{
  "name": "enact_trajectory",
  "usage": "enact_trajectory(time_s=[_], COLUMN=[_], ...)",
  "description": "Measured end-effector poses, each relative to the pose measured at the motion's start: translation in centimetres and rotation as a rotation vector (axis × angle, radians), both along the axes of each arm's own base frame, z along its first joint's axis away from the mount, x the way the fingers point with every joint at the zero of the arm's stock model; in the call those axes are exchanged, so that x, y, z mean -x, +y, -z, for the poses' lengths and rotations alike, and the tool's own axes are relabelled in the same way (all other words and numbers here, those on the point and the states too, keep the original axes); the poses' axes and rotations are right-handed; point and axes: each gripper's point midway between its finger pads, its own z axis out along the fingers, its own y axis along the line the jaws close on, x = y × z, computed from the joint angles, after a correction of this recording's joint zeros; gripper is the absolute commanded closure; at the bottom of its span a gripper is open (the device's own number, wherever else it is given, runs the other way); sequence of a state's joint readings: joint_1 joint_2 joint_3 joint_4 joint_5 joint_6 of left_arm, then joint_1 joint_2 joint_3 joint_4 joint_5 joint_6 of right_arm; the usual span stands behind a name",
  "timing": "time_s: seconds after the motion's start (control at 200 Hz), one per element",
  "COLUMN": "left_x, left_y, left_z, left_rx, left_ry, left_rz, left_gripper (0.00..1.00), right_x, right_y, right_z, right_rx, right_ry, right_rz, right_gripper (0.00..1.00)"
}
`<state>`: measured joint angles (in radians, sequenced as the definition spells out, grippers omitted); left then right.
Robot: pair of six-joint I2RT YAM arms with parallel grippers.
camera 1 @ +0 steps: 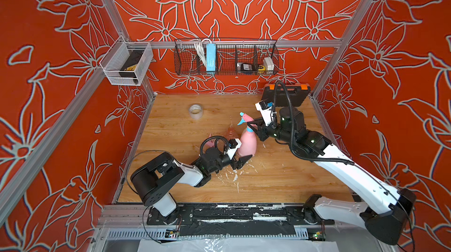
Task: Attach spray nozzles to spray bottles
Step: Insert the spray nozzle into the spray bottle.
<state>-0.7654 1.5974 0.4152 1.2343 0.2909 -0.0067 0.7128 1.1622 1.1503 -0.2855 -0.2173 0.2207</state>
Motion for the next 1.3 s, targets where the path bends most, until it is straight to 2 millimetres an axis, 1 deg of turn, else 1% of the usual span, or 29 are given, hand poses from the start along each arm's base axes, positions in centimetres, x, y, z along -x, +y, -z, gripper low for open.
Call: enact_trajectory(time_s=[0.305,0.51,0.931,1.296], left_x=[-0.1,-0.2,-0.4,-0.7], left_y=[-0.5,-0.4,-0.2,-0.2], left_z=[-0.9,-0.5,-0.8,-0.3], left_rx=[0.026,0.003,0.001,-0.007], left_ry=[0.008,0.007,-0.005,-0.01], left_rz=[0.018,0.014,-0.001,-0.015], left_gripper=[0.53,0.53,0.54,0.56], right_x=[0.4,0.5,0.6,0.3], right_y=[-0.2,-0.3,-0.3,-0.3], right_z=[-0.9,-0.5,-0.3,0.3], right_rx=[-0.012,0.005,0.014,0.039], right_ry=[-0.027,-0.019,-0.016,-0.003], right_rz=[0.001,-0.004,-0.004,0.021], right_gripper=[1.0,1.0,1.0,1.0])
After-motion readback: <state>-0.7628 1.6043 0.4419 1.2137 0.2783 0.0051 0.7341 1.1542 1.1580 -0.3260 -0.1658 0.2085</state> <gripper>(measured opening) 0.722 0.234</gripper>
